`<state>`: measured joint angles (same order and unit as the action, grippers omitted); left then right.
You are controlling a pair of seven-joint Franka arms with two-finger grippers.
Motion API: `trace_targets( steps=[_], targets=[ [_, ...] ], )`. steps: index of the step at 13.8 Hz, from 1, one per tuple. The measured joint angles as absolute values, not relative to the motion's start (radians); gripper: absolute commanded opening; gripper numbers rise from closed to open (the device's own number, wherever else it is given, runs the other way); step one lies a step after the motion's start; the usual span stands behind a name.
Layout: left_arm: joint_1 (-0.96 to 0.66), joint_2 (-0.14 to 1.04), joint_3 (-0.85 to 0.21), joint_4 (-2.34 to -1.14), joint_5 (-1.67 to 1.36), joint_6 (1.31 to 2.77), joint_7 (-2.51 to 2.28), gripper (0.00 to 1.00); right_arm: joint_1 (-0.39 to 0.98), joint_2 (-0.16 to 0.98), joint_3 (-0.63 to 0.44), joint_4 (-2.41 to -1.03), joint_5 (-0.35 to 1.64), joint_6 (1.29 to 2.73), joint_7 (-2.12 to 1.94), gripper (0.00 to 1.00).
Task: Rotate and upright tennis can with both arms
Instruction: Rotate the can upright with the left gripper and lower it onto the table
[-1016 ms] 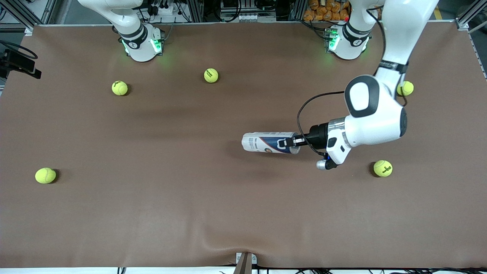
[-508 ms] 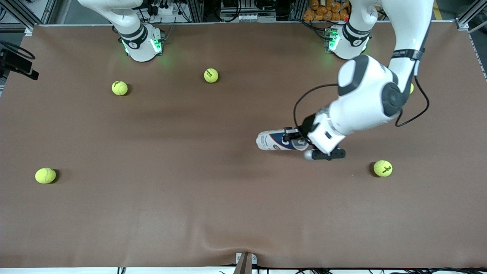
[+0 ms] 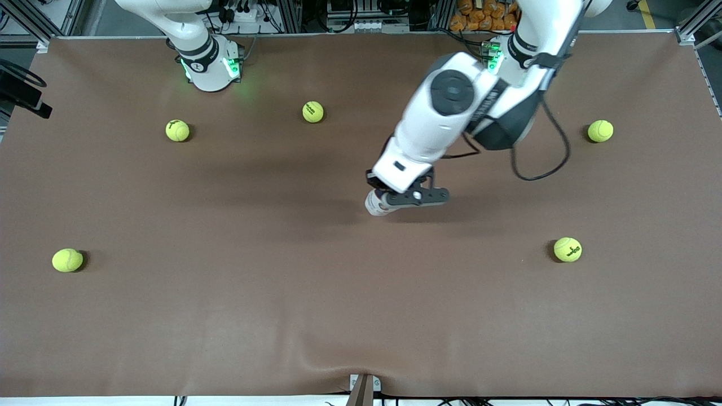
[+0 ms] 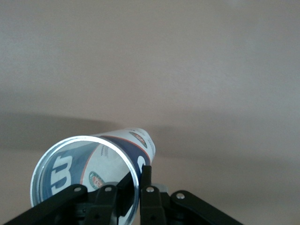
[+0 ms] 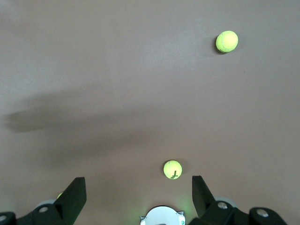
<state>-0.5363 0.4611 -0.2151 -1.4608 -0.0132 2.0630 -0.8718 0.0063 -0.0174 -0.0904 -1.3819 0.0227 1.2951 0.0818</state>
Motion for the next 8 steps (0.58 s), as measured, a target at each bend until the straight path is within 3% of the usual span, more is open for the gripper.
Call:
trace_targets(
  steps=[5,8],
  targets=[
    [-0.699,0.542,-0.179,-1.440,0.132,2.063,-1.060,0.01,0.006,-0.017,-0.090,-1.382,0.058,1.298,0.084,1.00],
    [-0.761,0.588,-0.157,-1.434,0.172,2.063,-1.107,0.14,0.006,-0.017,-0.090,-1.382,0.060,1.298,0.084,1.00]
  ],
)
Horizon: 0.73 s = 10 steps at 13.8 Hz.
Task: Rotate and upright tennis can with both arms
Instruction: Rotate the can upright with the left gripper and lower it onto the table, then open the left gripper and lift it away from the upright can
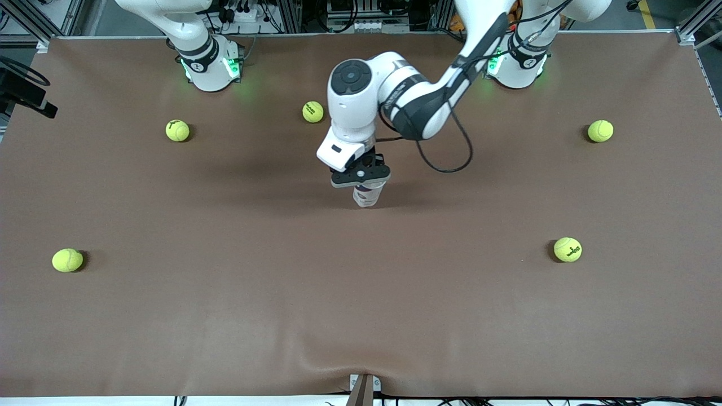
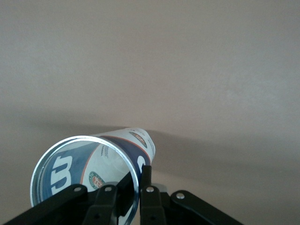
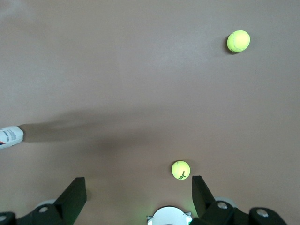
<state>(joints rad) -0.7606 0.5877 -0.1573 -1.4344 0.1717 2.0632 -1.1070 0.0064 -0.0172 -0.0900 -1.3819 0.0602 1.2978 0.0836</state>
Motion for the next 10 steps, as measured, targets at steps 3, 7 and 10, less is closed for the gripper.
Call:
trace_targets(
  steps=[3,7,10],
  targets=[
    [-0.778,0.605,-0.150,-1.422,0.182,2.063,-1.108,0.54,0.006,-0.017,-0.092,-1.382,0.058,1.298,0.078,1.00],
    [-0.778,0.605,-0.145,-1.410,0.183,2.063,-1.108,1.00,0.005,-0.017,-0.103,-1.382,0.043,1.315,-0.007,1.00],
    [-0.777,0.586,-0.144,-1.382,0.183,2.049,-1.109,1.00,0.003,-0.017,-0.104,-1.381,0.032,1.316,-0.014,1.00]
  ],
)
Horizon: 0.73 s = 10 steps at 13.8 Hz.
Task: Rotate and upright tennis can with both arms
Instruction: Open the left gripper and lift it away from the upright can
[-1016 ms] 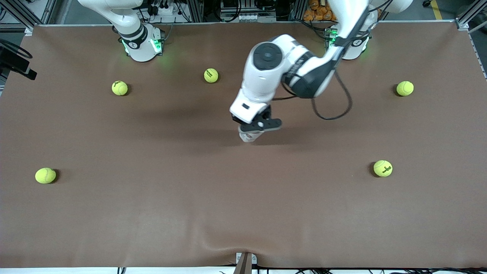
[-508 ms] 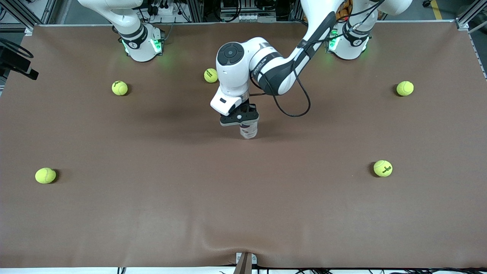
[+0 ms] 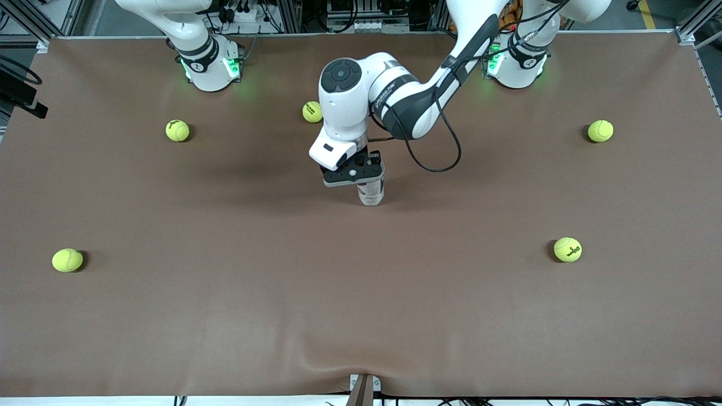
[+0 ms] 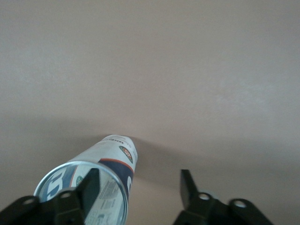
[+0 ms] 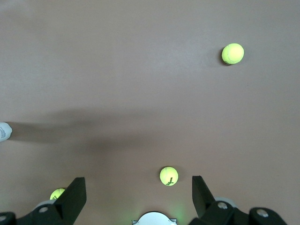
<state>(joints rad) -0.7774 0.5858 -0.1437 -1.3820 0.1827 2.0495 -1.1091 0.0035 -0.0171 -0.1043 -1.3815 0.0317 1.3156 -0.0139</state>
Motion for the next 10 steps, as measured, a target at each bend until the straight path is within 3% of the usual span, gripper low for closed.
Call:
trace_targets(
  steps=[4,10],
  targets=[
    [-0.739,0.471,-0.132,-1.364,0.191,1.871,-1.109,1.00,0.003,-0.017,-0.103,-1.381,0.030,1.315,-0.014,1.00],
    [-0.526,0.241,-0.129,-1.364,0.194,1.641,-0.984,1.00,0.003,-0.017,-0.105,-1.381,0.027,1.312,-0.014,1.00]
  ],
)
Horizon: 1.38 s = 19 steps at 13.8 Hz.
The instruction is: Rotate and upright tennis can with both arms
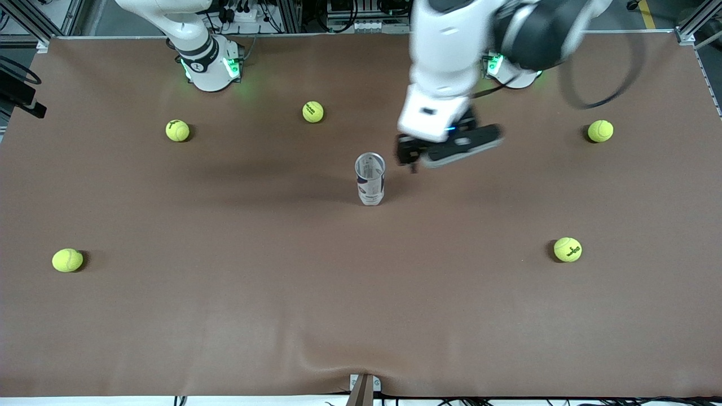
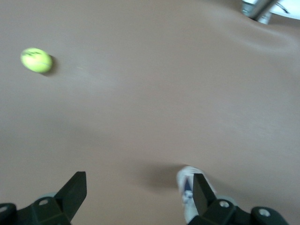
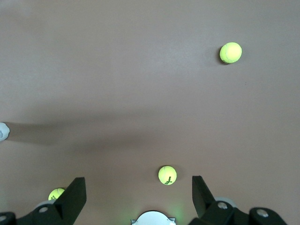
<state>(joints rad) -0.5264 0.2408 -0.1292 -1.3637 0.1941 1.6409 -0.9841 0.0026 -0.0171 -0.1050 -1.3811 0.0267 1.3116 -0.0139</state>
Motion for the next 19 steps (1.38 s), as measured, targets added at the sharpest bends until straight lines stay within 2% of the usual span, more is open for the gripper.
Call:
trace_targets(
  steps=[2,4,14,19],
  targets=[
    [-0.449,0.188,-0.129,-1.370,0.194,1.561,-0.887,1.00,0.002,-0.017,-0.105,-1.381,0.026,1.311,-0.014,1.00],
    [-0.378,0.138,-0.131,-1.402,0.194,1.541,-0.786,1.00,0.001,-0.017,-0.106,-1.380,0.026,1.311,-0.014,1.00],
    [-0.083,-0.150,-0.131,-1.723,0.034,1.569,-0.397,1.00,0.001,-0.017,-0.105,-1.380,0.026,1.311,-0.014,1.00],
    [0.002,-0.200,-0.129,-1.763,0.025,1.577,-0.280,1.00,0.001,-0.017,-0.105,-1.379,0.026,1.311,-0.014,1.00]
  ],
)
